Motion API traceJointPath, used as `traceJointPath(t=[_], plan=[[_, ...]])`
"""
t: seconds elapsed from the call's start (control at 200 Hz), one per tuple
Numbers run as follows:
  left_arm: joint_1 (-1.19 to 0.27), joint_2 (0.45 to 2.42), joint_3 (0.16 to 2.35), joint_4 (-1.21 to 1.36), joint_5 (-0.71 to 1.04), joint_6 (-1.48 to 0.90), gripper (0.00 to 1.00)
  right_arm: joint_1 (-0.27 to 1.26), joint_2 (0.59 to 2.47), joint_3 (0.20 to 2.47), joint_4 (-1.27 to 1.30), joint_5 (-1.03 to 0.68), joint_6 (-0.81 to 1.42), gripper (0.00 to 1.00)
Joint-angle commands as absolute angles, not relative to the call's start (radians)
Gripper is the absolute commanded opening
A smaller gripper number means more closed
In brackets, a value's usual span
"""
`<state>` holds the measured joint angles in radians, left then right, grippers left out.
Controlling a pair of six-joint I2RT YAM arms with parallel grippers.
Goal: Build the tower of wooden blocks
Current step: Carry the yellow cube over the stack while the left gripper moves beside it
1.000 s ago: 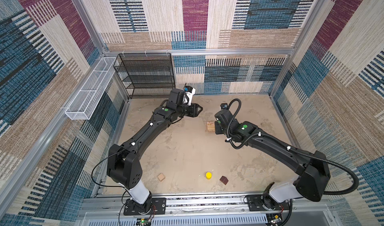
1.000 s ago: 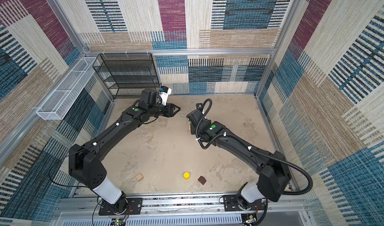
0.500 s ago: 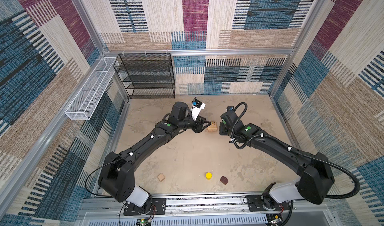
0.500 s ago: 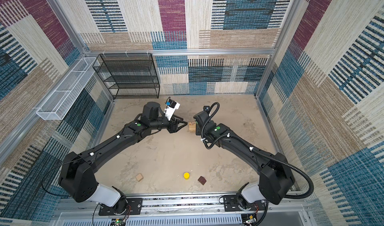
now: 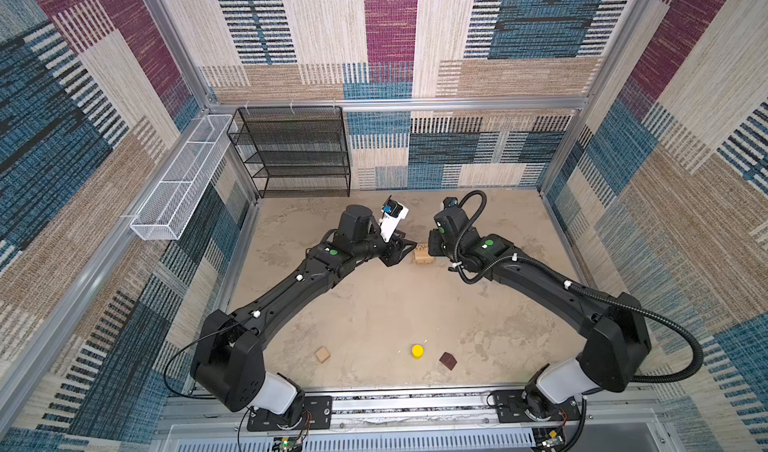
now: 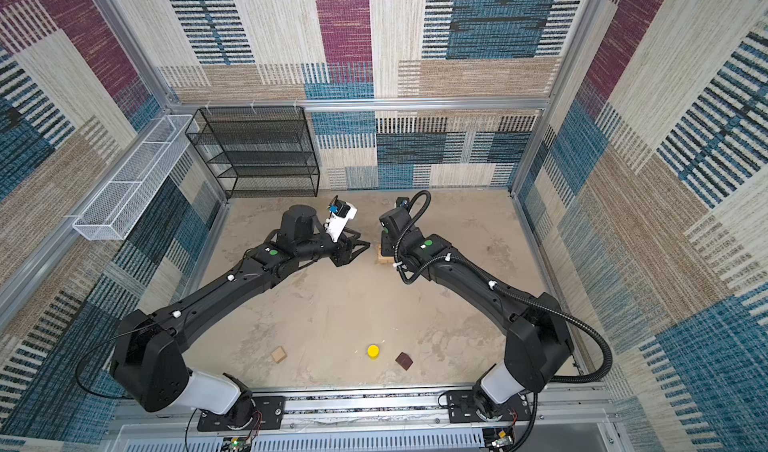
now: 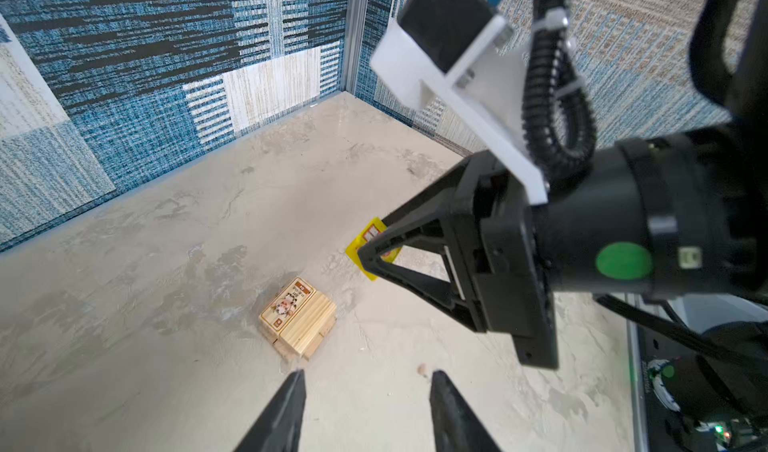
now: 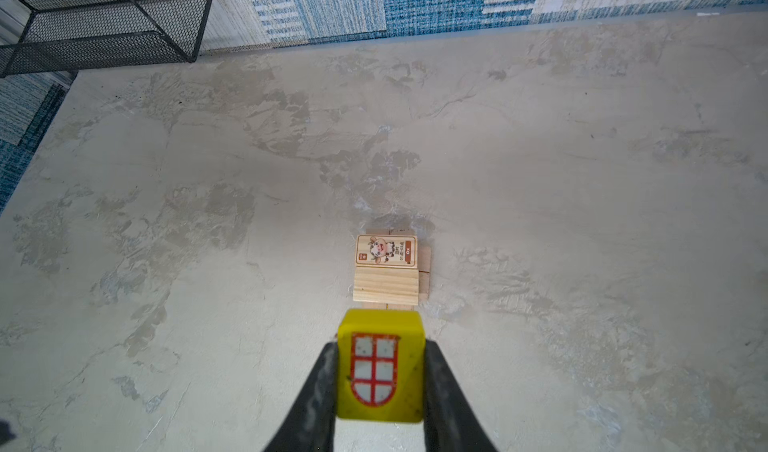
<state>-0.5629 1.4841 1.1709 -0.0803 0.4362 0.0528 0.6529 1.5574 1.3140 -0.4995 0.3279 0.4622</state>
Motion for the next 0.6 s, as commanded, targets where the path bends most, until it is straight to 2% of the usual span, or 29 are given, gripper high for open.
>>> traceJointPath(t=[0.0, 0.596], plan=[[-0.561, 1.475, 1.177, -0.092, 0.398, 0.092, 0.53, 0.654, 1.597, 1.373, -0.502, 0.362, 0.433, 0.0], [-0.561, 1.514, 1.208, -0.129, 0.394, 0.029, 0.54, 0.652, 1.679, 1.403, -0.545, 0.361, 0.45, 0.0]])
